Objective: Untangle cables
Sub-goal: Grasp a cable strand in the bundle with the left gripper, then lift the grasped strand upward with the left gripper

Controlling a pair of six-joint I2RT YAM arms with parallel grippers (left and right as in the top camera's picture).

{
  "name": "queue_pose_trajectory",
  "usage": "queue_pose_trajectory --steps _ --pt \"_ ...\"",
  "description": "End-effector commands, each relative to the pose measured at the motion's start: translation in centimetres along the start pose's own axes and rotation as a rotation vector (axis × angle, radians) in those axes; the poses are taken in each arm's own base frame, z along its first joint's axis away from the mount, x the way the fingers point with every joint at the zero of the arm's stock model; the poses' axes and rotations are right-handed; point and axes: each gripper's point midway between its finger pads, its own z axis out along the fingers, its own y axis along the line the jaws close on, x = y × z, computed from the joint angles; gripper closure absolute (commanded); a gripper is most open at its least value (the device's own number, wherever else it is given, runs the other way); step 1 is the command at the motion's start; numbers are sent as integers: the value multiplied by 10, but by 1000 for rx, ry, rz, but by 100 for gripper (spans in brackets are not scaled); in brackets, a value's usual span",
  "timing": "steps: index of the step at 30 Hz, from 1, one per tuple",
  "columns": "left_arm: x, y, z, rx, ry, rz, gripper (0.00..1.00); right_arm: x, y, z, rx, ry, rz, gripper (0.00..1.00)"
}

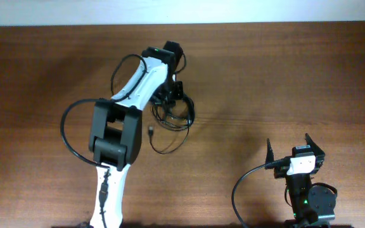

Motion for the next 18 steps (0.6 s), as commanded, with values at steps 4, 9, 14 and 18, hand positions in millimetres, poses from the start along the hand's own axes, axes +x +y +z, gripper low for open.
queue_pose_trajectory --steps 4,9,14,18 --pt "9 -38 -83 383 -35 161 100 3 -3 0 14 7 1 1" --pt "12 -36 -98 496 -35 245 100 3 -3 0 14 7 1 1" --pt "14 -37 -96 484 -27 251 100 3 -3 0 14 7 1 2" --pt "16 -34 -91 432 -25 259 100 3 -3 0 14 7 1 1"
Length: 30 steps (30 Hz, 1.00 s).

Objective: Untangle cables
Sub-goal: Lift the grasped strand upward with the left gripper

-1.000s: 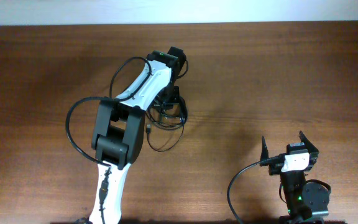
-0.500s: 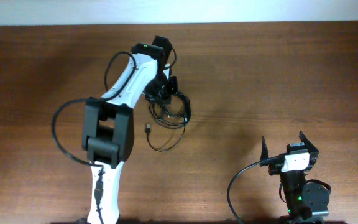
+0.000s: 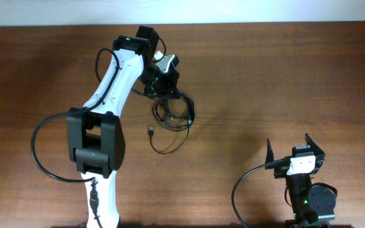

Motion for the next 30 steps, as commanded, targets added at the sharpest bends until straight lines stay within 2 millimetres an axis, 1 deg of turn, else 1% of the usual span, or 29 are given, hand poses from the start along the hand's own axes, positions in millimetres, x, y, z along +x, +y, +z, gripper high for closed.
queue_pose_trajectory --steps 1,30 --pt "-2 -5 -7 -32 -22 48 100 3 -3 0 14 7 2 2" --pt "0 -8 -3 -33 -14 55 100 3 -3 0 14 7 2 2"
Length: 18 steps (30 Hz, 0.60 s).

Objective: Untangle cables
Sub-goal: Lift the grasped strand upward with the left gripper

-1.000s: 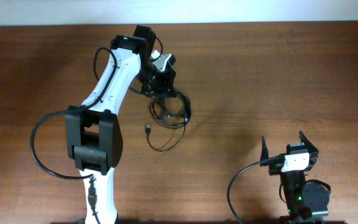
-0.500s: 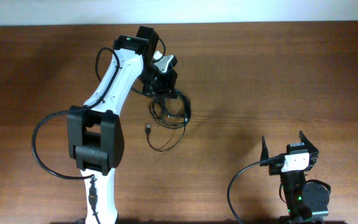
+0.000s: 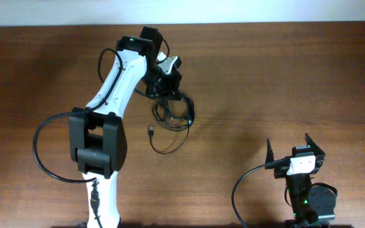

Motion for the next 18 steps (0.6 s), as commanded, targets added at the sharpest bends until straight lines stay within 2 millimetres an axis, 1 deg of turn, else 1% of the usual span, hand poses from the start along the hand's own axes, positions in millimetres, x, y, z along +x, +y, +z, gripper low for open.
queue_pose_trajectory --steps 1,5,6,8,9,10,11,12,13,16,18 --pt "-2 -7 -8 -1 -24 40 100 3 -3 0 14 7 1 1" --pt "-2 -6 -8 -3 -24 53 100 3 -3 0 14 7 1 2" --pt "-3 -2 -8 -28 -26 54 100 3 -3 0 14 7 1 2" --pt "-5 18 -10 -149 -36 45 100 3 -3 0 14 7 1 2" --pt "-5 35 -12 -240 -43 23 100 3 -3 0 14 7 1 2" --pt "-5 43 -13 -287 -46 1 100 3 -3 0 14 7 1 2" --pt "-3 53 -10 -327 -46 -34 95 3 -3 0 14 7 1 1" --pt "-2 57 -5 -331 -44 -38 70 3 -3 0 14 7 1 2" --pt "-2 59 -1 -330 -43 -38 58 3 -3 0 14 7 1 2" --pt "0 66 11 -330 -39 -40 61 3 -3 0 14 7 1 2" --pt "2 75 25 -330 -43 -38 61 3 -3 0 14 7 1 2"
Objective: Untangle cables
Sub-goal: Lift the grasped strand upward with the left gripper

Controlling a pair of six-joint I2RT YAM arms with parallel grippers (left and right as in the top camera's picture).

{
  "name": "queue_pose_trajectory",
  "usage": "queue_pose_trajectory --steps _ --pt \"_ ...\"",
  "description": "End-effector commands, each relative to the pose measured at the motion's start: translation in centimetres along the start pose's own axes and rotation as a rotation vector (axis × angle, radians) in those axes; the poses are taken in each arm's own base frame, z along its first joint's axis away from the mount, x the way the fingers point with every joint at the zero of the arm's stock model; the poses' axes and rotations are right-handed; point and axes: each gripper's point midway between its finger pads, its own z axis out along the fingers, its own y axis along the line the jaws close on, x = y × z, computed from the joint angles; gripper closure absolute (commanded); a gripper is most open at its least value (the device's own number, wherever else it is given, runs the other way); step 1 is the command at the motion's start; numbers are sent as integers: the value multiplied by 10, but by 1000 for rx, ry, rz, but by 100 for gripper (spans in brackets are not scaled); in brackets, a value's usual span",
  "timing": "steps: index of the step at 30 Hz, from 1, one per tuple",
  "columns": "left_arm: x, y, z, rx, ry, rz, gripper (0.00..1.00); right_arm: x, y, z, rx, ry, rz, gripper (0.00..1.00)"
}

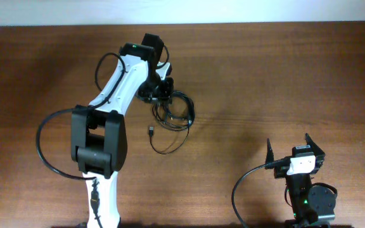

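Note:
A tangle of thin black cables (pixel 173 114) lies on the wooden table (pixel 284 76) in coiled loops. One tail curves down to a loose loop (pixel 168 149), and a small plug (pixel 151 131) lies to its left. My left gripper (pixel 163 92) points down at the tangle's upper left edge. Its fingers are dark against the cables, so their state is hidden. My right gripper (pixel 291 147) rests at the lower right, far from the cables, open and empty.
The left arm's white links (pixel 116 82) and black elbow (pixel 95 145) stretch from the front edge up the table's left half. Its own black hose (pixel 46 142) bows out to the left. The right arm's base (pixel 309 202) sits at the front right.
My left gripper has come down and slightly nearer, from just behind the tangle onto its upper left edge. The cables and the right arm have not moved.
At first my left gripper was over the tangle's top edge with the arm leaning right. Then the arm stood further left with the gripper behind the tangle, where it stayed. Now it is down at the upper left loops. The cables lie the same throughout.

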Motion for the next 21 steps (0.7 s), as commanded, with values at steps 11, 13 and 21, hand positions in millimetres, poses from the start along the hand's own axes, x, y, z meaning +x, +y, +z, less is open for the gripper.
queue_pose_trajectory --steps 11,13,21 --pt "0 -2 26 50 -37 -41 72 -2 12 0 -76 -7 385 1" --pt "2 -5 27 49 -33 -32 67 -11 27 -3 -173 -15 427 2" --pt "2 -29 23 -7 -68 82 87 -117 10 -28 -190 29 440 1"
